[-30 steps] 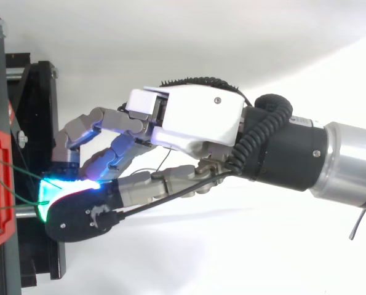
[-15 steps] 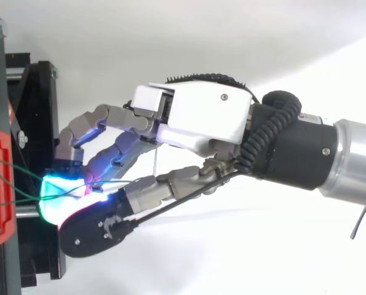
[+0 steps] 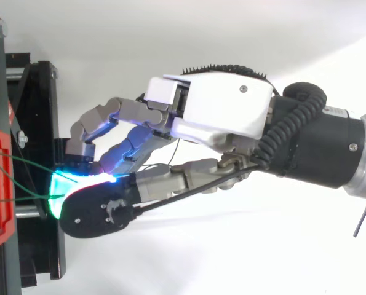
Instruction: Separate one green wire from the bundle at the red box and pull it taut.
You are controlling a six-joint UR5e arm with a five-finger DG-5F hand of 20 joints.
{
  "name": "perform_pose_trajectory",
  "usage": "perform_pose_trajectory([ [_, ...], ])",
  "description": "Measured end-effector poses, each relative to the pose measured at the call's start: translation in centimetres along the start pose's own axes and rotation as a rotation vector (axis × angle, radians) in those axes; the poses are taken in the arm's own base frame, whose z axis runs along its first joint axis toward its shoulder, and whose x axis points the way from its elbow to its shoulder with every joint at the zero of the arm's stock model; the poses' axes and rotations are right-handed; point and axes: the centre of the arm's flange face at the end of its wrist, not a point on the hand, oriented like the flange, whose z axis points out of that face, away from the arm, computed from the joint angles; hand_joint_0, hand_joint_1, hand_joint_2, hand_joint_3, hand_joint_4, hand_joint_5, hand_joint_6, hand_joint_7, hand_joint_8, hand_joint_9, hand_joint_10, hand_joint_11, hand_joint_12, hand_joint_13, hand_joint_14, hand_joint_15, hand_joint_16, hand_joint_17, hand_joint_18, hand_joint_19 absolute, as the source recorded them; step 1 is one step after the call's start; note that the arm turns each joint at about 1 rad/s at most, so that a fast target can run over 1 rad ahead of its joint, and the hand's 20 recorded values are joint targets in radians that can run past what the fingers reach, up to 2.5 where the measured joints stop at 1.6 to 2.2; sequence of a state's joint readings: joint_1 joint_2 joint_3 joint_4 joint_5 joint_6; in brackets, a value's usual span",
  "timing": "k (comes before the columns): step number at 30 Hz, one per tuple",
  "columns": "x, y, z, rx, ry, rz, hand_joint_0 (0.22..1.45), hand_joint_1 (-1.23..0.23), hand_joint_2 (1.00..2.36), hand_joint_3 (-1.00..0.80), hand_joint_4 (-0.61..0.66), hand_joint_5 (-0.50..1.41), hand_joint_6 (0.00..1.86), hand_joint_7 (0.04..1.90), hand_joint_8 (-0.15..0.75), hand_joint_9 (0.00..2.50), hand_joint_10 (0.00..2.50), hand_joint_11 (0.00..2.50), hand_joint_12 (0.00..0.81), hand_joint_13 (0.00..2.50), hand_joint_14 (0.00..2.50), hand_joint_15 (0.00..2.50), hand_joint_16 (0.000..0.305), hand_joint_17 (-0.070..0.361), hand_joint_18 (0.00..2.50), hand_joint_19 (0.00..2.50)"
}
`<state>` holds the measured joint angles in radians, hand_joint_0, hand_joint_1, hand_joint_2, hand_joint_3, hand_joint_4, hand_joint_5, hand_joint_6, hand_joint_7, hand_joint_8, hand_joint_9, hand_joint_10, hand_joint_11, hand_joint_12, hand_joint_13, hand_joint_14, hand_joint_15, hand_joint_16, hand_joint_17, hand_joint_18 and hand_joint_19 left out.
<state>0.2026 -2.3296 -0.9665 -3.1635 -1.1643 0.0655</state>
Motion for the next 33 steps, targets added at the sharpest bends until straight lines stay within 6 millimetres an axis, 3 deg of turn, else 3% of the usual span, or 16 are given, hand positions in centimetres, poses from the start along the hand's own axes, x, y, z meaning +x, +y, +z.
perform_pose_trajectory([
  [7, -0.3, 0.1, -0.2, 0.01, -0.004, -0.005, 0.77, -0.81, 1.0, -0.5, 0.14, -0.23, 0.91, 0.82, 0.258, 0.74, 0.02, 0.64, 0.341, 0.69, 0.01, 0.32, 0.046, 0.103, 0.68, 0.42],
  [10, -0.6, 0.3, -0.2, 0.009, -0.006, -0.004, 0.73, -0.81, 1.0, -0.5, 0.16, -0.23, 0.9, 0.85, 0.254, 0.74, 0.02, 0.64, 0.339, 0.69, 0.01, 0.33, 0.046, 0.103, 0.69, 0.42],
  [12, -0.7, 0.5, -0.3, 0.011, -0.007, -0.004, 0.6, -0.72, 1.0, -0.5, 0.16, -0.22, 0.9, 0.88, 0.267, 0.78, 0.02, 0.64, 0.348, 0.71, 0.01, 0.34, 0.046, 0.104, 0.68, 0.45],
  [15, -1.0, 0.9, -0.6, 0.019, -0.009, -0.009, 0.55, -0.61, 1.0, -0.5, 0.17, -0.22, 0.9, 0.9, 0.278, 0.83, 0.02, 0.64, 0.364, 0.72, 0.01, 0.35, 0.049, 0.11, 0.69, 0.46],
  [20, -1.3, 1.3, -1.3, 0.048, -0.009, -0.025, 0.59, -0.48, 1.01, -0.43, 0.15, -0.21, 0.89, 0.93, 0.282, 0.87, 0.02, 0.64, 0.36, 0.73, 0.01, 0.35, 0.048, 0.108, 0.69, 0.48],
  [24, -1.4, 1.4, -1.5, 0.055, -0.01, -0.028, 0.6, -0.52, 1.01, -0.32, 0.15, -0.21, 0.89, 0.94, 0.287, 0.87, 0.02, 0.64, 0.36, 0.74, 0.01, 0.35, 0.048, 0.109, 0.7, 0.48],
  [27, -1.6, 1.5, -1.5, 0.056, -0.011, -0.028, 0.62, -0.65, 1.02, -0.23, 0.15, -0.21, 0.9, 0.94, 0.281, 0.83, 0.02, 0.63, 0.362, 0.74, 0.01, 0.36, 0.048, 0.109, 0.7, 0.48],
  [33, -1.7, 1.7, -1.5, 0.055, -0.01, -0.027, 0.68, -0.78, 1.01, -0.37, 0.14, -0.22, 0.9, 0.88, 0.269, 0.8, 0.02, 0.65, 0.348, 0.73, 0.01, 0.35, 0.048, 0.107, 0.7, 0.45],
])
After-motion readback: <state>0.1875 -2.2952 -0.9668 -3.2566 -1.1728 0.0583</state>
